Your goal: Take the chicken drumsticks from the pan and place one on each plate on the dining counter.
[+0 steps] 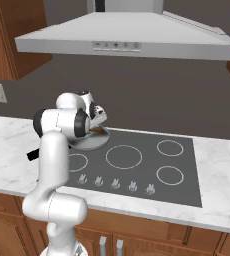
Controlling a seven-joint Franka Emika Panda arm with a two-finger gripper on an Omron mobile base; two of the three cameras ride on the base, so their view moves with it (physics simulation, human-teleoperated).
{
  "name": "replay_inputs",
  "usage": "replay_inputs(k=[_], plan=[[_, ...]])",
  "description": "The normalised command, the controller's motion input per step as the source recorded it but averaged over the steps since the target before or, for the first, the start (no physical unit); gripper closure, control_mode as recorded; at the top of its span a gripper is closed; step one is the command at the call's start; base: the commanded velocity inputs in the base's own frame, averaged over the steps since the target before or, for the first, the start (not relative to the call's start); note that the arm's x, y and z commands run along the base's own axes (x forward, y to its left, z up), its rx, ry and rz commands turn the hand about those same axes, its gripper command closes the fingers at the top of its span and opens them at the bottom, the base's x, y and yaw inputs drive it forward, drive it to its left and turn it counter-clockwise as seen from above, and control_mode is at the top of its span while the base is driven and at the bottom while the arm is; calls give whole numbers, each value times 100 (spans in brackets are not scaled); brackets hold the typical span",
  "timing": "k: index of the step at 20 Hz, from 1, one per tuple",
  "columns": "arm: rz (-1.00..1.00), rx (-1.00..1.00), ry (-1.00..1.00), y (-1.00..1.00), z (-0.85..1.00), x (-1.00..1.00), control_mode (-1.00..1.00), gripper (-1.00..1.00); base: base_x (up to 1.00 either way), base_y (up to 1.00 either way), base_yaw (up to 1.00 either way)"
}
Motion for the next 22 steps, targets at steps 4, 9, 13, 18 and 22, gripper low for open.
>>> replay_inputs(k=[4,9,13,18,22], plan=[[0,0,0,0,-12,24,-100,-100,0,0,0],[0,0,0,0,-17,1,-100,-100,0,0,0],[0,0,0,0,-16,0,-100,-100,0,0,0],[0,0,0,0,-15,-12,-100,-100,0,0,0],[0,0,0,0,-16,-8,-100,-100,0,0,0]])
